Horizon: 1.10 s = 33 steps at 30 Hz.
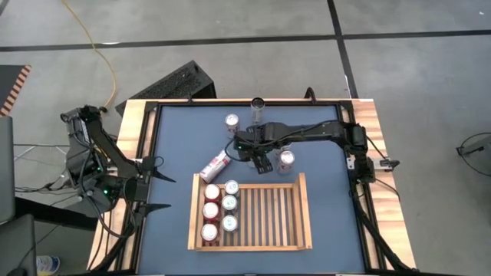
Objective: Place canned beverage on shelf
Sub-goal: Put the middle red-silver soda can on the shelf
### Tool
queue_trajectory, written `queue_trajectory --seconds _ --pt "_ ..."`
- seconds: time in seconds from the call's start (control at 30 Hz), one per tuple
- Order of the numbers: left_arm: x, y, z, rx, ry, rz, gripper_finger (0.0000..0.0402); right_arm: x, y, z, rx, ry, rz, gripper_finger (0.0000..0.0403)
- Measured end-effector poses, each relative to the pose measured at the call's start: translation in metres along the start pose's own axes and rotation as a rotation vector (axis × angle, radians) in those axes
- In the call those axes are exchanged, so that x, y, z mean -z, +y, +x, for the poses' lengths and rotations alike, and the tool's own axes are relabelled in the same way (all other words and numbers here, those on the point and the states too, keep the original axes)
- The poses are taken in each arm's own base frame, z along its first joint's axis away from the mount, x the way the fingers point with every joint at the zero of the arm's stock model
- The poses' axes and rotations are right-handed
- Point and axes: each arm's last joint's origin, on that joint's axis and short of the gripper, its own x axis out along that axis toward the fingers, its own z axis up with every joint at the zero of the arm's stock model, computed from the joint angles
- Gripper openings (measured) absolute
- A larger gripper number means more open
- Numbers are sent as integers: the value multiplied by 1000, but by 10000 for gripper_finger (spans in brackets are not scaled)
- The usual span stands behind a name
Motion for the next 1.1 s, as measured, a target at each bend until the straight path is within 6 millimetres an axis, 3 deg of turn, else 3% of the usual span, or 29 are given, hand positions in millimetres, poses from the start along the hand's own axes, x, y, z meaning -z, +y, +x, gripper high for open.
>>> queue_trajectory --seconds 0.4,0.63,0.83,0.97,1.1 --pt "0 0 0 0 0 10 320 0 4 -2 12 16 121 230" --pt "0 0 0 0 -2 3 320 -2 7 -16 0 50 272 227" --pt "0 0 0 1 -2 -22 320 -15 16 -58 -8 2 402 227" --pt "0 0 0 1 -2 -26 320 -20 33 -75 -16 -15 487 227" --pt "0 0 0 1 -2 -26 320 -23 63 -82 -37 15 534 227"
